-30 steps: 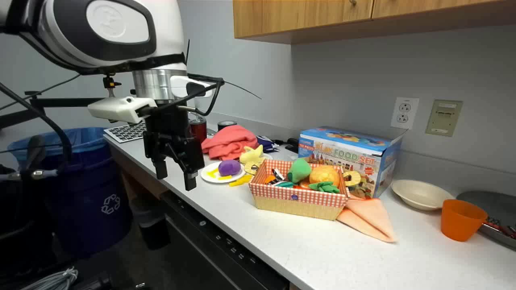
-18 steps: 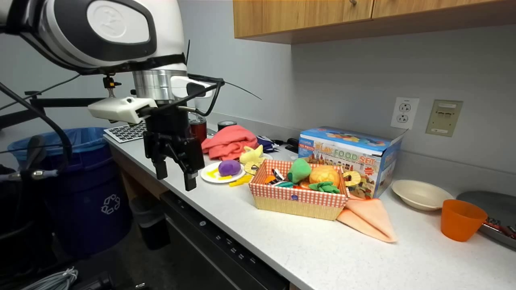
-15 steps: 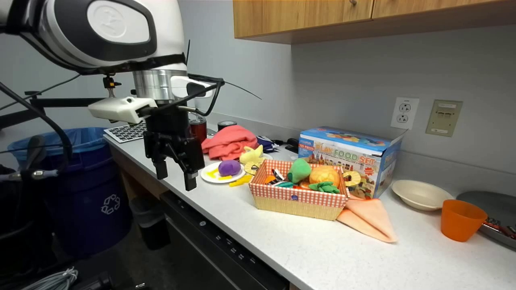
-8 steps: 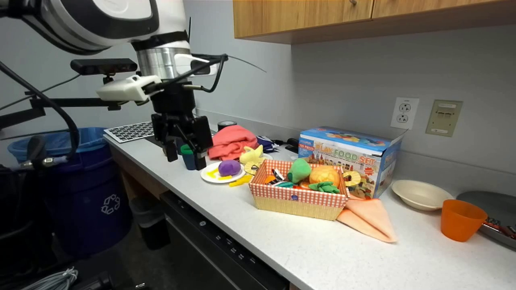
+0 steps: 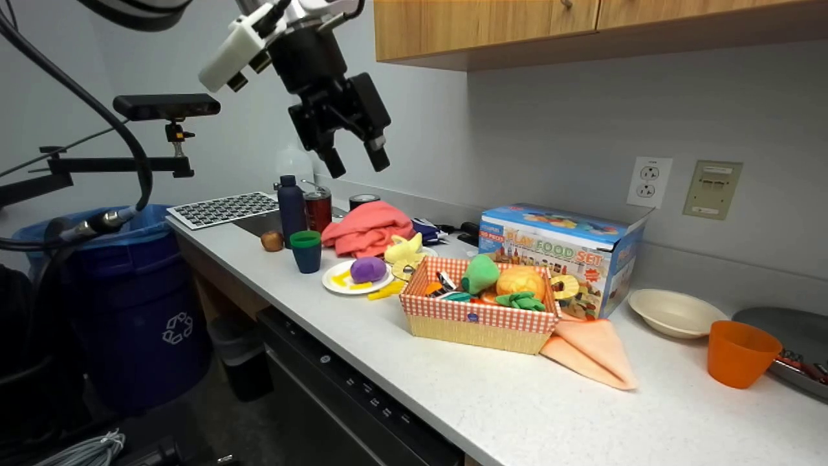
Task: Open the top right cabinet door
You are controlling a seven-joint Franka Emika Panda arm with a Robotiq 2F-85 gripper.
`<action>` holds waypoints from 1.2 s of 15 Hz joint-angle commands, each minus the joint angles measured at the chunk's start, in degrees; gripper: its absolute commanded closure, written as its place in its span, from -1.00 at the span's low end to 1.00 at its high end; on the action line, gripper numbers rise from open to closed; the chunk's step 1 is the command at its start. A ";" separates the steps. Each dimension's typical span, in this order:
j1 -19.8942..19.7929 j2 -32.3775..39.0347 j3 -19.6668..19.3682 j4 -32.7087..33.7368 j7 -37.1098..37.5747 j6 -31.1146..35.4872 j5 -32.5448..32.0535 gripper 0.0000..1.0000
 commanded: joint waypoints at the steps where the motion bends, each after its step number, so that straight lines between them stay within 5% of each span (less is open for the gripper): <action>1: -5.46 2.64 4.20 5.33 7.80 0.67 -7.00 -1.00; 2: -2.43 0.96 1.56 2.61 3.83 0.51 -3.85 -1.00; 8: -4.05 2.09 3.09 4.35 6.82 0.45 -5.87 -1.00; 18: -14.86 4.81 -0.76 20.05 14.68 4.26 -11.80 -1.00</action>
